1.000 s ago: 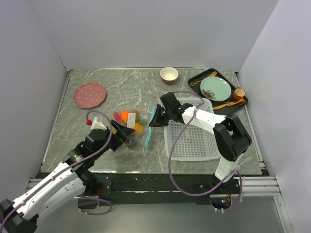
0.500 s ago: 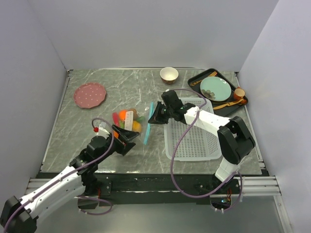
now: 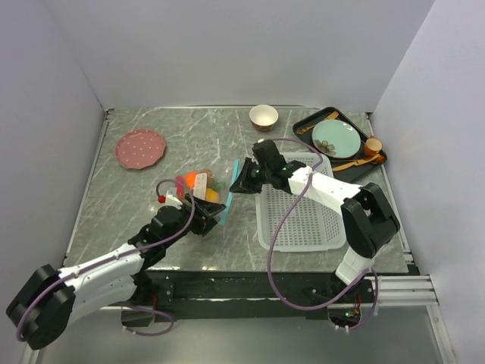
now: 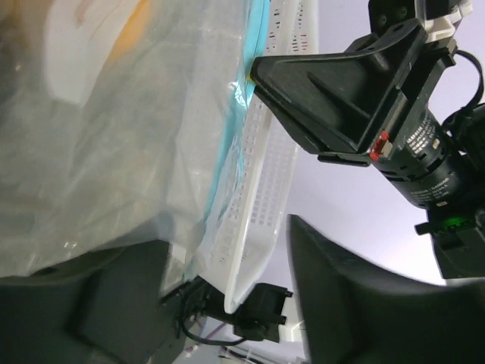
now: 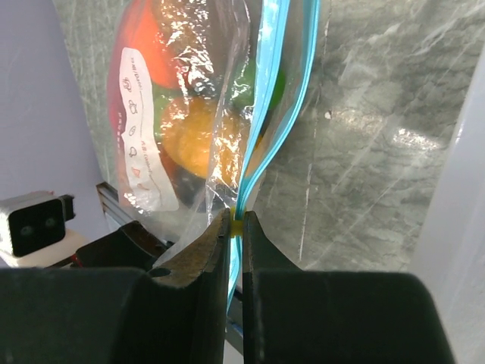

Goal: Place the food in the zip-top bag and seal the zipper
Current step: Zip the zipper food storage bag at the center of the board.

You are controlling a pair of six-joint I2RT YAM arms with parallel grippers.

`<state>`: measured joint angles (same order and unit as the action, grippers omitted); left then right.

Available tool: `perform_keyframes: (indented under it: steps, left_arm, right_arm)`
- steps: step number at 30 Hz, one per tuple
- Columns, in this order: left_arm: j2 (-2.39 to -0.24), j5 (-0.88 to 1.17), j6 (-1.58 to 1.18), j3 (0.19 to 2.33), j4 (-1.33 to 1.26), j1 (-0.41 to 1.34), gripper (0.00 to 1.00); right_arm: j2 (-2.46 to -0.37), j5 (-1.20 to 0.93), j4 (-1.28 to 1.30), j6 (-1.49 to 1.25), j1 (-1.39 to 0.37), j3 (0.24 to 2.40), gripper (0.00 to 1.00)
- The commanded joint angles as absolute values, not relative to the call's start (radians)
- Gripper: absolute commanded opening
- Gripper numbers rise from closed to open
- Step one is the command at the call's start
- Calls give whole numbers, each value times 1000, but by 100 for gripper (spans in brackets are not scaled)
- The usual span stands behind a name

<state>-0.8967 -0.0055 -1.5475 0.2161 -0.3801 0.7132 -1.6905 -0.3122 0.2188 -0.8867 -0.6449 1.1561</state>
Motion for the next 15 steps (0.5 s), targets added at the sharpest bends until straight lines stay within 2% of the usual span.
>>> perform_keyframes:
  steps: [1,2,4,7,8,10,11,14,15]
  left_arm:
    - [-969,-18,-1542,276,-514,718,61]
    - [-979,-17,-1549,276,-532,718,56]
    - [-1009,-9,-1557,272,-554,716,54]
    - [-1034,-8,-1562,268,-572,718,43]
    - [-1038,-8,-1562,268,-574,718,34]
    - [-1046,-8,-1559,271,-571,716,24]
    - [-1049,-8,-1555,272,-571,716,15]
    - [-1063,11,-1551,281,-558,718,1]
    - [-1071,15,-1549,285,-551,716,1]
  right_arm:
    - [-1644,-333,172,-900,-655,1149,7]
    - [-1643,-334,172,-902,-657,1147,6]
    - [-1638,-334,172,-902,-658,1146,7]
    - [-1634,-333,175,-905,-658,1146,7]
    - [-1634,-333,175,-905,-657,1144,7]
    - [-1635,-334,176,-902,-658,1144,7]
    - [-1637,-334,176,-902,-658,1146,7]
    - [-1643,-333,179,-899,-658,1150,7]
    - [-1643,-331,181,-899,-658,1150,7]
